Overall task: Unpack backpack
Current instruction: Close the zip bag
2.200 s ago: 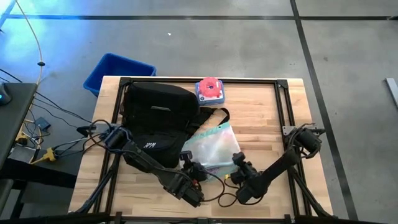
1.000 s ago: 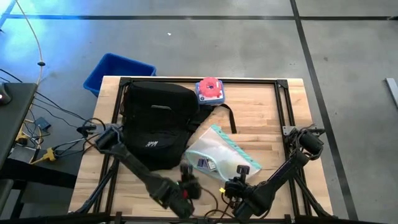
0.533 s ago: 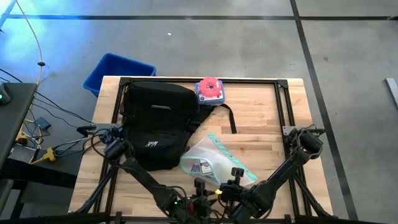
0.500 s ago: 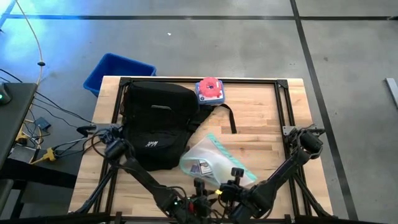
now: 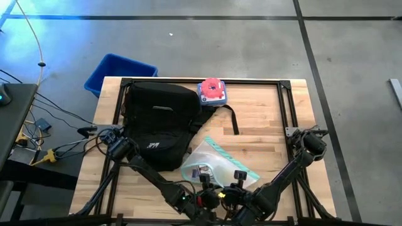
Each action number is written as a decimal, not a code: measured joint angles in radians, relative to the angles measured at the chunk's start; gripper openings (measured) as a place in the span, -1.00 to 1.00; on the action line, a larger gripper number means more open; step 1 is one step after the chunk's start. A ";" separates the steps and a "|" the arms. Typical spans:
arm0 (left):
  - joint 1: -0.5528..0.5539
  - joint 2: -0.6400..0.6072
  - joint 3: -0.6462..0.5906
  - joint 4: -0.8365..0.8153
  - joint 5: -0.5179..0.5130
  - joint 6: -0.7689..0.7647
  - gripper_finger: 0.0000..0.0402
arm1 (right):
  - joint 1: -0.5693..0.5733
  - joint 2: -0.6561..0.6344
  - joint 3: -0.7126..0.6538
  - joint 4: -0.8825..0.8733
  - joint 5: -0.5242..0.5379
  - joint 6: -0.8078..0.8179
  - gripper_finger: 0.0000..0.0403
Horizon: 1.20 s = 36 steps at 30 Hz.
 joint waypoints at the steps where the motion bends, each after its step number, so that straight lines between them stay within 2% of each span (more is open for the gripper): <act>1: -0.001 0.000 0.000 0.000 -0.005 0.000 -0.42 | 0.001 0.000 0.000 0.002 0.001 0.000 -0.97; 4: -0.007 0.000 0.000 0.001 -0.025 -0.008 -0.60 | 0.002 0.000 0.000 0.002 0.003 0.000 -0.97; 8: -0.019 -0.001 0.000 0.003 -0.041 -0.009 -0.93 | 0.007 0.000 -0.002 0.006 0.005 0.000 -0.97; 15: -0.056 -0.011 0.000 -0.033 -0.081 -0.056 -0.98 | 0.007 0.005 -0.015 -0.004 -0.061 -0.017 -0.90; 25: -0.077 -0.033 0.002 -0.184 -0.115 -0.192 -0.99 | 0.019 0.027 -0.016 -0.016 -0.066 -0.079 -0.48; 28: -0.078 -0.033 0.002 -0.214 -0.104 -0.227 -0.99 | 0.020 0.037 -0.016 -0.019 -0.061 -0.108 -0.58; 31: -0.083 -0.036 0.002 -0.264 -0.062 -0.275 -1.00 | 0.021 0.046 -0.016 -0.044 -0.065 -0.117 -0.89; 32: -0.085 -0.039 0.002 -0.287 -0.039 -0.303 -1.00 | 0.025 0.046 -0.016 -0.060 -0.064 -0.106 -0.94; 36: -0.094 -0.052 0.005 -0.438 0.028 -0.468 -1.00 | 0.047 0.046 -0.016 -0.113 -0.026 -0.035 -0.99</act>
